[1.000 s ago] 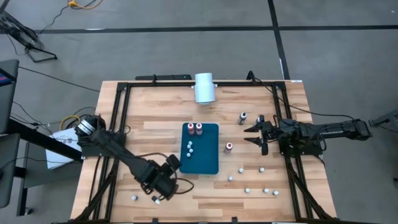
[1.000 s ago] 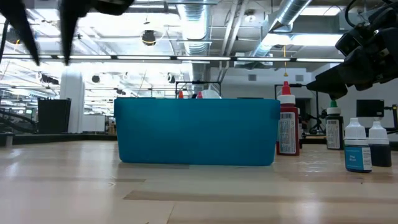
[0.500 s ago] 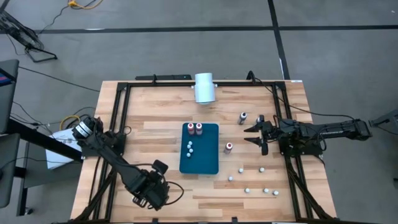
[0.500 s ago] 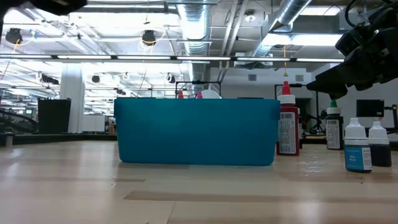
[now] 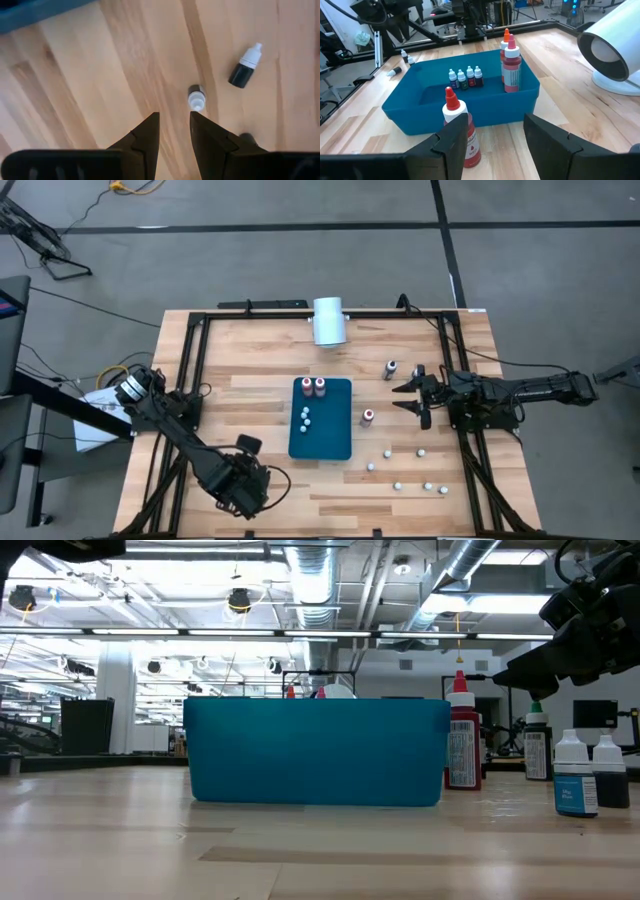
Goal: Pick & Place food coloring
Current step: Put the small black food coloring bottle into the blue bin
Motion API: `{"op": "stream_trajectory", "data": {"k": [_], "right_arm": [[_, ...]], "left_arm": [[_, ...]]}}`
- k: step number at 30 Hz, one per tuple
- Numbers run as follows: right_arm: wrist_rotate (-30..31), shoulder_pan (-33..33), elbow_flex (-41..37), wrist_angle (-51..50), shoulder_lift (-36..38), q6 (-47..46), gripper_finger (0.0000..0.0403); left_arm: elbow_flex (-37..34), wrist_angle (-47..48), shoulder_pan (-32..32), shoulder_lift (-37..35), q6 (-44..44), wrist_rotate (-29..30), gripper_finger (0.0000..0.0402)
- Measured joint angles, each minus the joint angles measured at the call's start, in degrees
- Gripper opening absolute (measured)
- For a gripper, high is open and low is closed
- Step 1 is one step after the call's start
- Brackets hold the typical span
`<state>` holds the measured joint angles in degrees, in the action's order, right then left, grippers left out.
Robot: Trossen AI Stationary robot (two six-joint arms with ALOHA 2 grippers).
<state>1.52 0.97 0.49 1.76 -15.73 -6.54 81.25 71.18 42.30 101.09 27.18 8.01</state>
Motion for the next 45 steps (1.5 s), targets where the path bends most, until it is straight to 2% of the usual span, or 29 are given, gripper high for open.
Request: {"op": "stream_trajectory", "data": {"k": [8, 15, 19, 28, 35, 45], "right_arm": [[0.00, 0.00, 0.00, 0.00, -0.02, 0.00, 0.0184], [-0.02, 0.02, 0.00, 0.00, -0.02, 0.00, 0.0184], [-0.02, 0.01, 0.00, 0.00, 0.00, 0.00, 0.0184], [0.00, 0.00, 0.00, 0.00, 0.00, 0.00, 0.0184], [0.00, 0.00, 0.00, 0.00, 0.00, 0.02, 0.0184], [0.00, 0.01, 0.00, 0.00, -0.02, 0.01, 0.0184]], "left_arm": [[0.00, 5.25, 1.70, -0.30, 2.71, 2.63, 0.0100], [-0.13, 5.44, 1.66, -0.30, 5.59, 2.89, 0.0100], [-2.56, 5.02, 2.08, -0.68, 6.88, 2.24, 0.0100], [-12.30, -11.03, 3.02, -4.65, 7.67, -2.87, 0.0100], [-15.25, -15.51, 3.08, -4.95, 7.17, -2.33, 0.0103], [-16.72, -18.23, 3.13, -4.95, 7.48, -1.33, 0.0164]]}}
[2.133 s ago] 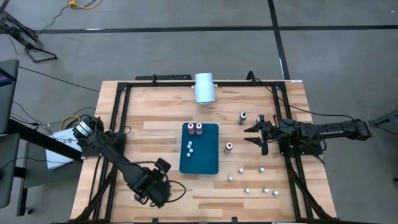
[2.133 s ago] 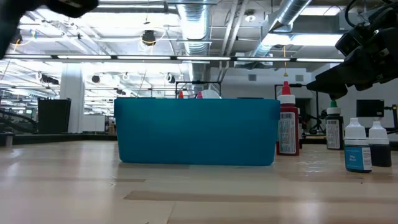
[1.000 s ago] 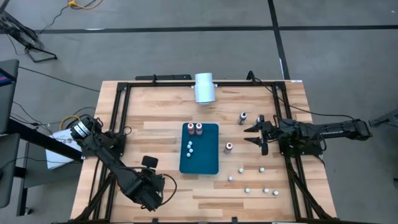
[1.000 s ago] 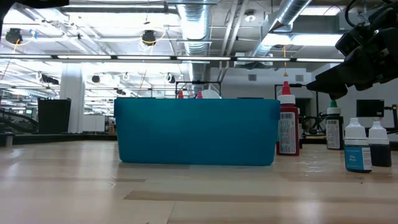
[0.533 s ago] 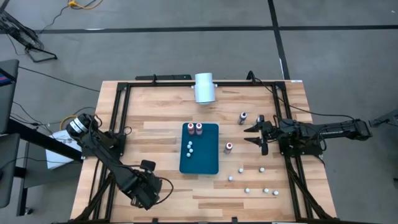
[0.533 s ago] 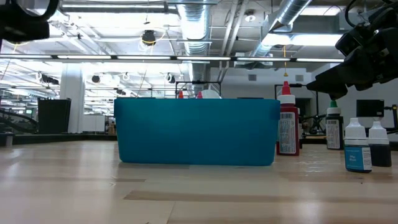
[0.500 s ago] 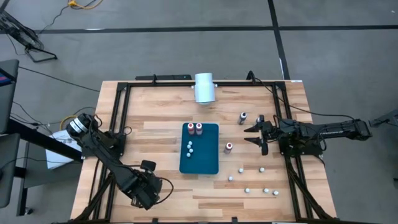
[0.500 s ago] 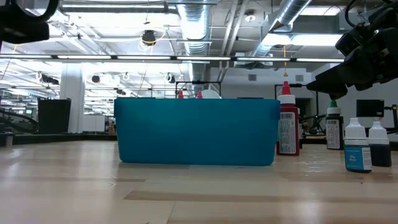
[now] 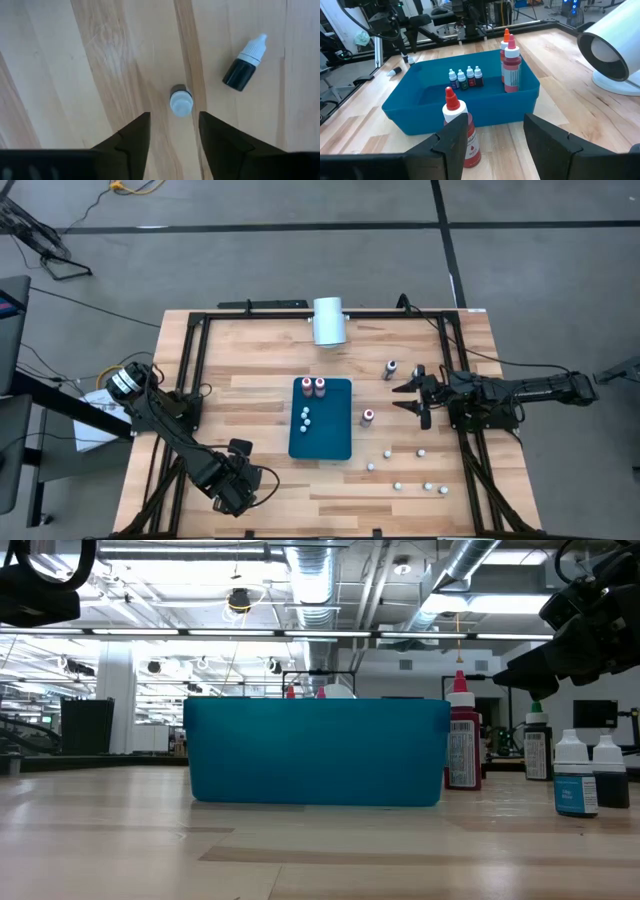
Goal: Pick & Place food coloring
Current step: Put the small black food coloring bottle into the blue bin
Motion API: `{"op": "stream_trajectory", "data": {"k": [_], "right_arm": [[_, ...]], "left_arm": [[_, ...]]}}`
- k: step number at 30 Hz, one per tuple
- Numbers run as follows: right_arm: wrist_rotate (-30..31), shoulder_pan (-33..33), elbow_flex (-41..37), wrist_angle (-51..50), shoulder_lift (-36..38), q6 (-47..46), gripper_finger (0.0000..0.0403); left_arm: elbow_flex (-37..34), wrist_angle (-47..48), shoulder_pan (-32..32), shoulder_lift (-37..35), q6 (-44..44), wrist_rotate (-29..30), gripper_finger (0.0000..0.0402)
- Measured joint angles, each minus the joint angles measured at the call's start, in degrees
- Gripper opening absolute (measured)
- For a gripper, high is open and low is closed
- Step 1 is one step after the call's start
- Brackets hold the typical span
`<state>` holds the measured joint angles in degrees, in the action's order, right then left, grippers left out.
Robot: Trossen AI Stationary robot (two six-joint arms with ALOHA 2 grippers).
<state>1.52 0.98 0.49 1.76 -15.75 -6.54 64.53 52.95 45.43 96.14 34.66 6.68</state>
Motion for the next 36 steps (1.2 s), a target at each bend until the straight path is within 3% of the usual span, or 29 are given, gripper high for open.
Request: {"op": "stream_trajectory", "data": {"k": [7, 18, 36], "right_arm": [[0.00, -0.01, 0.00, 0.00, 0.02, 0.01, 0.0184], [0.00, -0.01, 0.00, 0.00, 0.00, -0.01, 0.0184], [0.00, 0.00, 0.00, 0.00, 0.02, 0.00, 0.0184]], "left_arm": [[-2.06, -3.67, 0.02, 0.04, -1.05, -0.01, 0.0178], [-4.87, -9.13, 0.02, 0.07, -1.12, -0.04, 0.0163], [-4.85, -8.96, 0.02, 0.07, -0.38, 0.00, 0.0049]]}}
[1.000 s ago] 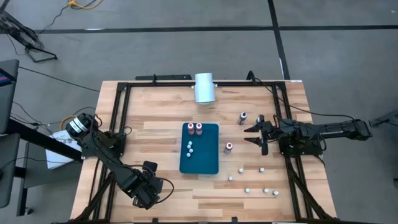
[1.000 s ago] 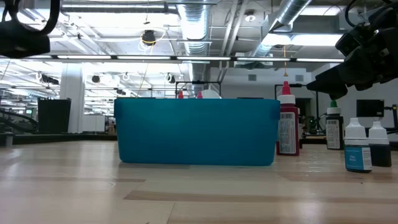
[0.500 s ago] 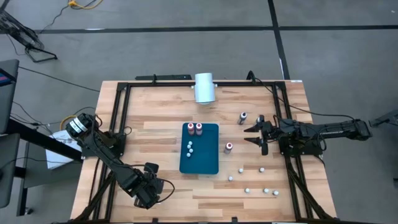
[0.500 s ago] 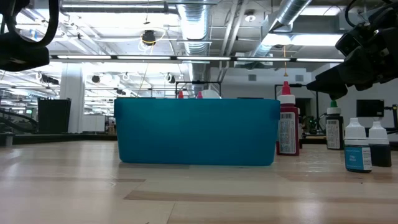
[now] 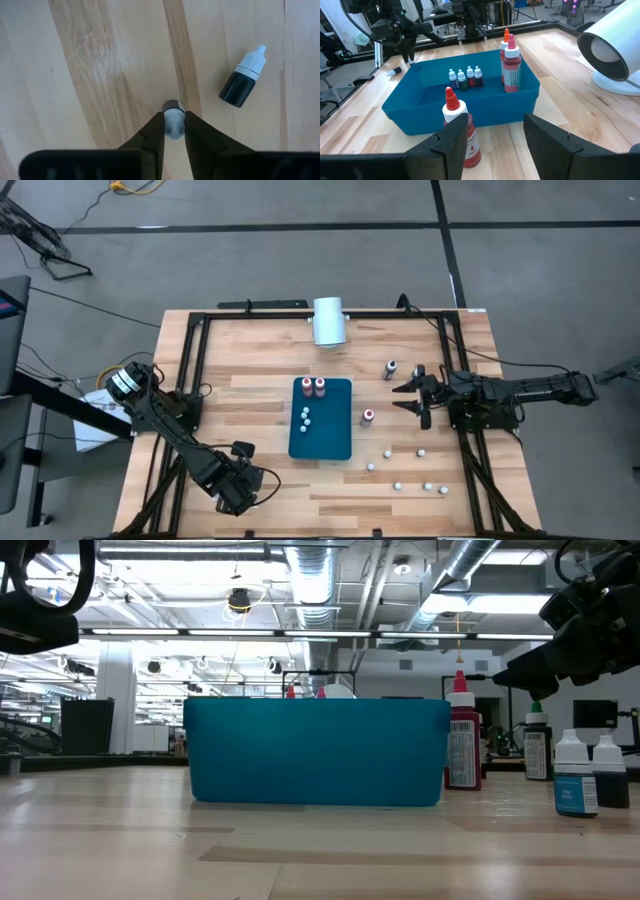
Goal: Pick & Place food coloring
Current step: Put the small black food coloring bottle into the blue bin
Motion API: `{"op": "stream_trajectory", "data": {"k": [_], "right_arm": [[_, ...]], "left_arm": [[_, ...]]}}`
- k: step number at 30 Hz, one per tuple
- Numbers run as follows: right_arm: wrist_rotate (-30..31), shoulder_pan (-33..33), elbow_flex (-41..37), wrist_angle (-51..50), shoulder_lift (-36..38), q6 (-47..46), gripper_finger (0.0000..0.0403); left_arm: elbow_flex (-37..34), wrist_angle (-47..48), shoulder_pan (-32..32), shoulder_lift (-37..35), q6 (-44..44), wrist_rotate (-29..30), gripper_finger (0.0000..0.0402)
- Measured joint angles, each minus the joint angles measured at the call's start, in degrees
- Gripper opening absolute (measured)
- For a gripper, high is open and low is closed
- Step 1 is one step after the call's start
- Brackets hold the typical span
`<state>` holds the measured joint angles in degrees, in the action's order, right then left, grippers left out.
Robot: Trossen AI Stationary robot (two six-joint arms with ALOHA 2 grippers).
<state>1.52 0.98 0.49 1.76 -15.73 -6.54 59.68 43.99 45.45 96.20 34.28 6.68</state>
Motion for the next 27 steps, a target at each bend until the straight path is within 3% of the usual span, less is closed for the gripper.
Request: {"op": "stream_trajectory", "data": {"k": [17, 27], "right_arm": [[0.00, 0.01, 0.00, 0.00, 0.00, -0.01, 0.0184], [-0.01, 0.01, 0.00, 0.01, -0.01, -0.01, 0.0184]], "left_arm": [[0.00, 0.09, -3.63, -4.25, -4.88, 1.58, 0.0048], [1.39, -1.99, -10.03, -6.34, -15.49, 4.33, 0.0051]]}}
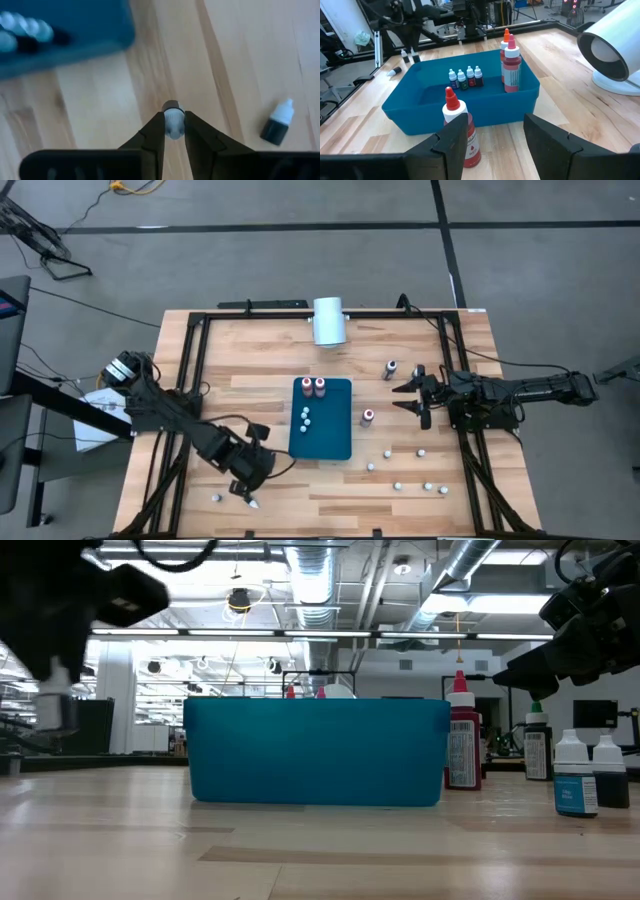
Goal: Pick & Place food coloring
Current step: Put the small black food coloring bottle into the blue bin
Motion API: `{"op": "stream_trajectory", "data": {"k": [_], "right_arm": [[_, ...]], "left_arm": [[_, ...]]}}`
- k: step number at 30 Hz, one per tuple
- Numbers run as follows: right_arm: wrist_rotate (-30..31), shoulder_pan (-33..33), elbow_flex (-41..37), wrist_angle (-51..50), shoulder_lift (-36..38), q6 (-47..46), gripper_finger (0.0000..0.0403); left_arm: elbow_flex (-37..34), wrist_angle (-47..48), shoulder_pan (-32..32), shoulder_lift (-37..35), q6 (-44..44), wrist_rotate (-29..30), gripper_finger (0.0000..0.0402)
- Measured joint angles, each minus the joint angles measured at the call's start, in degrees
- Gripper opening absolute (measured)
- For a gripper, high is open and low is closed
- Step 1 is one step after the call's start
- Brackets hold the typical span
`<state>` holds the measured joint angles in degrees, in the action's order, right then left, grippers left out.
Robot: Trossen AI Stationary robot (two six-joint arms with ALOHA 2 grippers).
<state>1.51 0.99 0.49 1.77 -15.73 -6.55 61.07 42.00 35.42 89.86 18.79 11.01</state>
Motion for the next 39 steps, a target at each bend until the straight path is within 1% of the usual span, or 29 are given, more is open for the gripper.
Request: {"op": "stream_trajectory", "data": {"k": [5, 12, 17, 26, 33, 36, 39], "right_arm": [[0.01, 0.00, 0.00, 0.01, 0.01, 0.00, 0.0184], [0.01, -0.02, 0.00, -0.01, 0.00, 0.00, 0.0184], [0.01, -0.01, 0.00, -0.01, 0.01, 0.00, 0.0184], [-0.01, -0.02, 0.00, -0.01, 0.01, 0.02, 0.0184], [0.01, 0.00, 0.00, -0.01, 0.01, 0.00, 0.0184], [0.01, 0.00, 0.00, -0.01, 0.01, 0.01, 0.0184], [-0.01, -0.02, 0.00, -0.17, 0.00, 0.02, 0.0184]], "left_arm": [[2.70, 0.07, -2.14, -0.35, -4.26, 0.13, 0.0051], [7.06, 1.71, -3.79, -0.33, -8.45, -1.53, 0.0051], [9.72, 2.24, -5.49, -0.33, -13.18, -1.25, 0.0051], [11.48, 1.99, -11.48, -0.33, -21.52, -1.14, 0.0051], [11.52, 2.08, -15.48, 0.53, -24.92, -1.40, 0.0051], [11.95, 2.39, -16.55, 1.89, -26.75, -1.30, 0.0051], [13.84, 2.37, -17.40, 3.87, -28.92, -1.33, 0.0051]]}}
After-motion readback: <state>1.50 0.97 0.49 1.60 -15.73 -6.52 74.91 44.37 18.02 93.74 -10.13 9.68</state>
